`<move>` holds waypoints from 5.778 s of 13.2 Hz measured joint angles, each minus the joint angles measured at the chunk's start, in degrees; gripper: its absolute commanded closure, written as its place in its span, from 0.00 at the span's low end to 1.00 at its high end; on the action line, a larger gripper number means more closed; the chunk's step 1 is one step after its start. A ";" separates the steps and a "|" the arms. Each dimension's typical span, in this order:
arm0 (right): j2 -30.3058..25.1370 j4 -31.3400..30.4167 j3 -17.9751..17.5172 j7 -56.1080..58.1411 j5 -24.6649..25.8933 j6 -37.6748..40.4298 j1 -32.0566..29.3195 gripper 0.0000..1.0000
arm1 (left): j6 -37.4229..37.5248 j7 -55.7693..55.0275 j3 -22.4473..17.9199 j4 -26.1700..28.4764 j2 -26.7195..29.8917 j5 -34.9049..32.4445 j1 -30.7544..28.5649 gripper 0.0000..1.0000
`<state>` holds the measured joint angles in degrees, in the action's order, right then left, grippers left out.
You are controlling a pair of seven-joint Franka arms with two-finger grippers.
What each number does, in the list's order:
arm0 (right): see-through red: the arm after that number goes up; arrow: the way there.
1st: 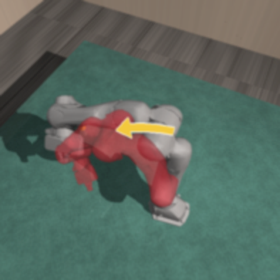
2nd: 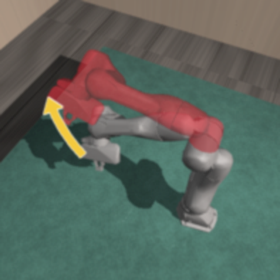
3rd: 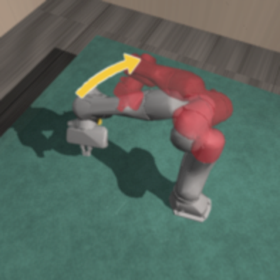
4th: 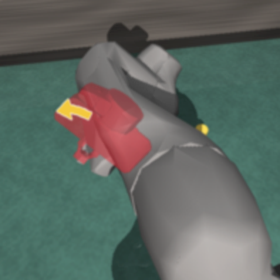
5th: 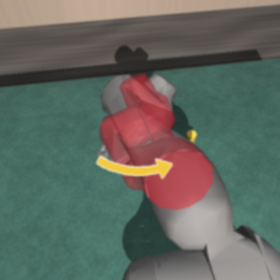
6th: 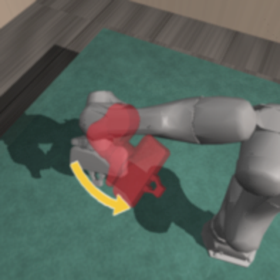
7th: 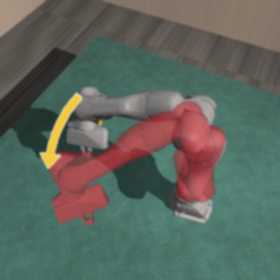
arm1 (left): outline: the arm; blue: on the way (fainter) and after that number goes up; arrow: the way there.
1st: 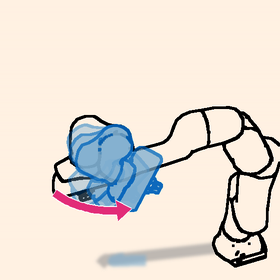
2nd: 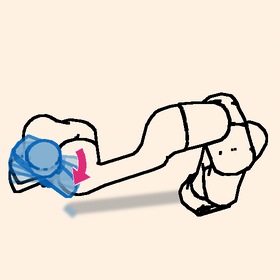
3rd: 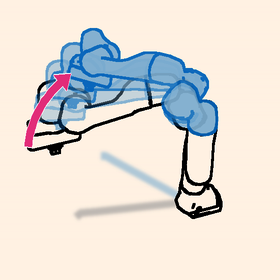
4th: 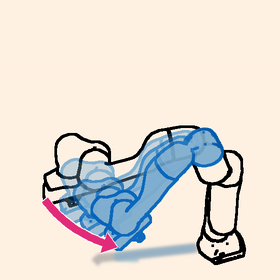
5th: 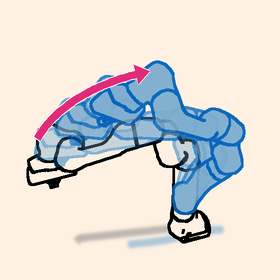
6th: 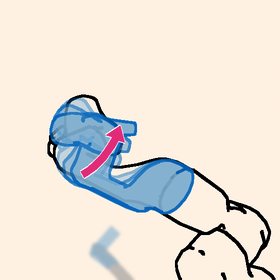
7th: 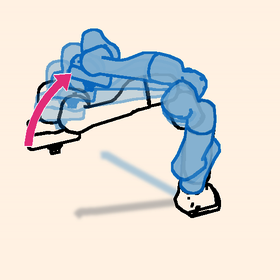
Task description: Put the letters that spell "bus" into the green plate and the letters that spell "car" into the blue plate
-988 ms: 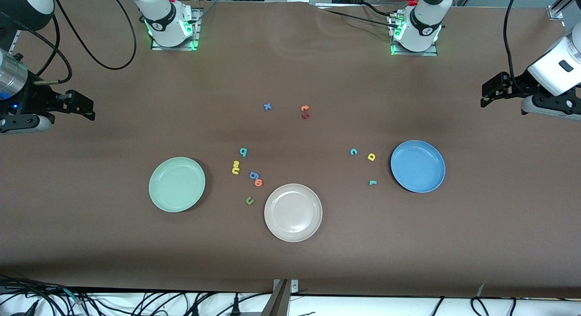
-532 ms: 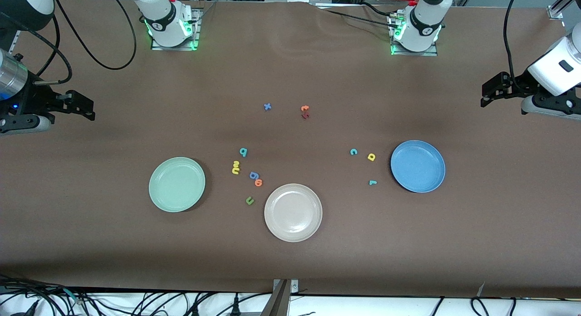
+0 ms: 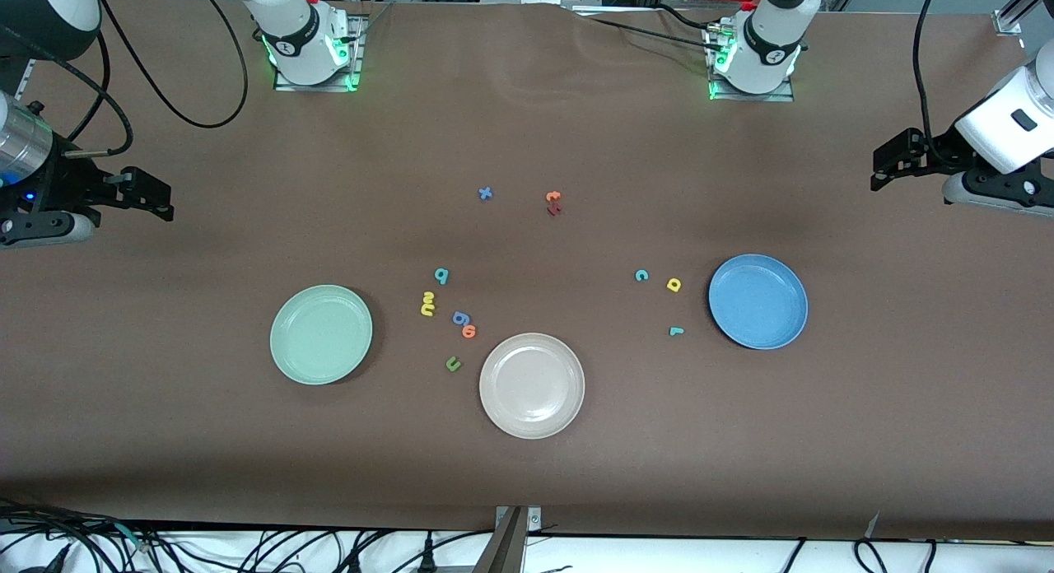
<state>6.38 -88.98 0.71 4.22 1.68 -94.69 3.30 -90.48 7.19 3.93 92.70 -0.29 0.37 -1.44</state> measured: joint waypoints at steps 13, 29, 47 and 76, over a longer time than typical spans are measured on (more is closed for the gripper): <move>0.21 1.35 0.04 0.14 0.37 -0.10 0.07 0.00 | 0.50 -2.25 0.00 0.00 0.00 0.01 -0.01 0.00; 0.36 1.35 0.02 0.14 1.10 -0.10 0.11 0.00 | 0.50 -2.25 0.00 0.00 0.00 0.01 -0.02 0.00; 0.41 1.37 -0.07 0.14 1.10 -0.10 0.21 0.00 | 0.88 -2.24 1.37 0.03 -1.82 0.08 0.69 0.00; 16.39 -7.53 -3.91 -28.89 1.03 -24.08 13.13 0.00 | -35.23 37.79 3.65 -6.61 -43.96 -2.49 12.23 0.47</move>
<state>22.78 -96.51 -3.20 -24.66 2.71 -118.77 16.43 -125.71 44.98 7.58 86.09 -44.26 -2.12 10.78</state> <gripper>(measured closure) 0.000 0.467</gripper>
